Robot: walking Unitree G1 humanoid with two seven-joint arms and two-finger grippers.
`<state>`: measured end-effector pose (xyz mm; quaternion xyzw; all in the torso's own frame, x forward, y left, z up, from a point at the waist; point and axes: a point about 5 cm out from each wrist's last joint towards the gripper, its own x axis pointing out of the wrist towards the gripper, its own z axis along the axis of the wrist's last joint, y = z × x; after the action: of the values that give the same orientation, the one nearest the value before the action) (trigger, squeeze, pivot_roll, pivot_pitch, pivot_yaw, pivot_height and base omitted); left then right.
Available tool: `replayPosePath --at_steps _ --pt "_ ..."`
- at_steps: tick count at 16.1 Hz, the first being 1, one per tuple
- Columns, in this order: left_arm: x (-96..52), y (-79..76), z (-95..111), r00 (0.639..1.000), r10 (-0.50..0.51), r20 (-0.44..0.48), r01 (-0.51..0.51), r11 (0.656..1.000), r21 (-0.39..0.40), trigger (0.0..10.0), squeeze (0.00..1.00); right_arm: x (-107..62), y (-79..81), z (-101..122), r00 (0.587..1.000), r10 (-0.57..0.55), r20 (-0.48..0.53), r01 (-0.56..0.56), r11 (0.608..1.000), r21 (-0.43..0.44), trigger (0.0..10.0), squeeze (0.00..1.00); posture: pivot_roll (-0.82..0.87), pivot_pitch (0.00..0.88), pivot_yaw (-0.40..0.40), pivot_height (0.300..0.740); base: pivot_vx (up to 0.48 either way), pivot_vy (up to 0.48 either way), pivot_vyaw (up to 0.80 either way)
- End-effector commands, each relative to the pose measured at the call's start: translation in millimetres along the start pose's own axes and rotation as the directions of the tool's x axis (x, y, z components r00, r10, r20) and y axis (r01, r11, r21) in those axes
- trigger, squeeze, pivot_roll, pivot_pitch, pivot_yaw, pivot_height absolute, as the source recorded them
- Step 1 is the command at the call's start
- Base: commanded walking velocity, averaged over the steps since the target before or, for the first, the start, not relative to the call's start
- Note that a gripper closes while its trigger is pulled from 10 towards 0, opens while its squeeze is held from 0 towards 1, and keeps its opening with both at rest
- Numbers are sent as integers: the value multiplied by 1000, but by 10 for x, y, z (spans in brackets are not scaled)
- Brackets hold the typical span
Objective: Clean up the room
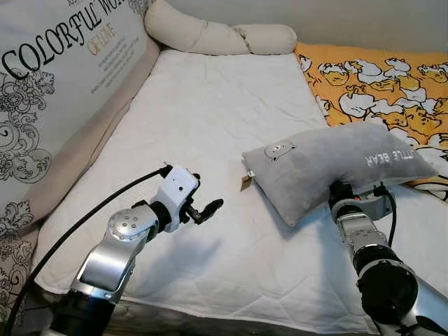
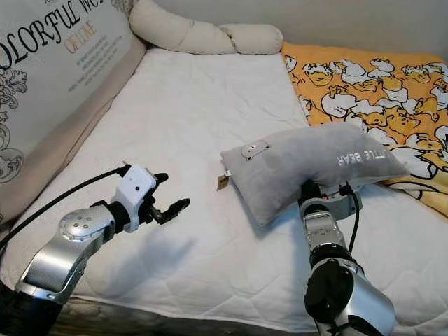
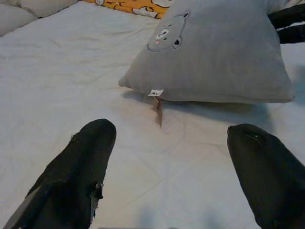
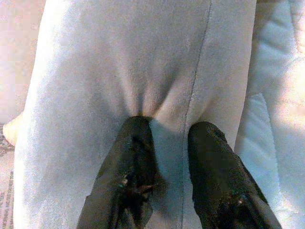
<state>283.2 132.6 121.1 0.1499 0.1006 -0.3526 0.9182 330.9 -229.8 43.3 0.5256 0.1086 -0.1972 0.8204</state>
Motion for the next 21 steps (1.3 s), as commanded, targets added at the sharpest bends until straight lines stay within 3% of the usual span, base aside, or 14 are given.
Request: replayPosePath --at_steps 1,3,8,9,10,12,13,15,16,19,21 --pt "20 -6 27 1000 -2 5 2 1000 20 10000 0 22 71 12 1000 7 -8 -7 1000 -12 0 0 41 0 -35 740 0 0 0" --pt "5 -18 15 1000 -1 8 1 1000 5 10000 0 31 100 10 1000 -8 -12 7 999 -39 0 0 41 0 -34 740 0 0 0" --pt "-163 92 -104 994 111 -15 -112 992 -65 10000 0 104 538 -13 994 86 -74 -95 987 -127 0 0 57 0 -40 740 0 0 0" --pt "-211 148 -130 986 163 -23 -164 982 -90 10000 0 118 736 -26 984 145 -100 -159 976 -151 0 0 61 0 -38 740 0 0 0" --pt "-230 170 -141 983 183 -26 -184 978 -101 10000 0 121 820 -35 979 171 -112 -188 969 -160 0 0 62 0 -35 740 0 0 0" --pt "-286 269 -162 969 246 -33 -249 960 -131 10000 0 103 1201 -101 934 309 -178 -341 920 -194 0 0 64 0 -34 740 0 0 0" --pt "-299 310 -165 962 270 -36 -272 952 -141 10000 0 88 1317 -127 915 350 -202 -389 899 -203 0 0 65 0 -34 740 0 0 0" --pt "-370 518 -165 917 396 -49 -398 898 -186 10000 0 -33 1787 -255 782 514 -353 -610 748 -262 0 0 66 0 -32 740 0 0 0" --pt "-397 598 -170 896 441 -57 -444 876 -189 10000 0 -83 1893 -294 731 543 -413 -669 689 -280 0 0 68 0 -33 740 0 0 0" --pt "-467 728 -168 855 514 -64 -516 834 -197 10000 0 -228 2108 -290 606 620 -499 -780 585 -222 0 0 71 0 -29 740 0 0 0" --pt "-562 875 -142 808 586 -59 -583 782 -222 10000 0 -452 2264 -180 480 692 -538 -859 494 -131 0 0 68 0 -22 740 0 0 0"
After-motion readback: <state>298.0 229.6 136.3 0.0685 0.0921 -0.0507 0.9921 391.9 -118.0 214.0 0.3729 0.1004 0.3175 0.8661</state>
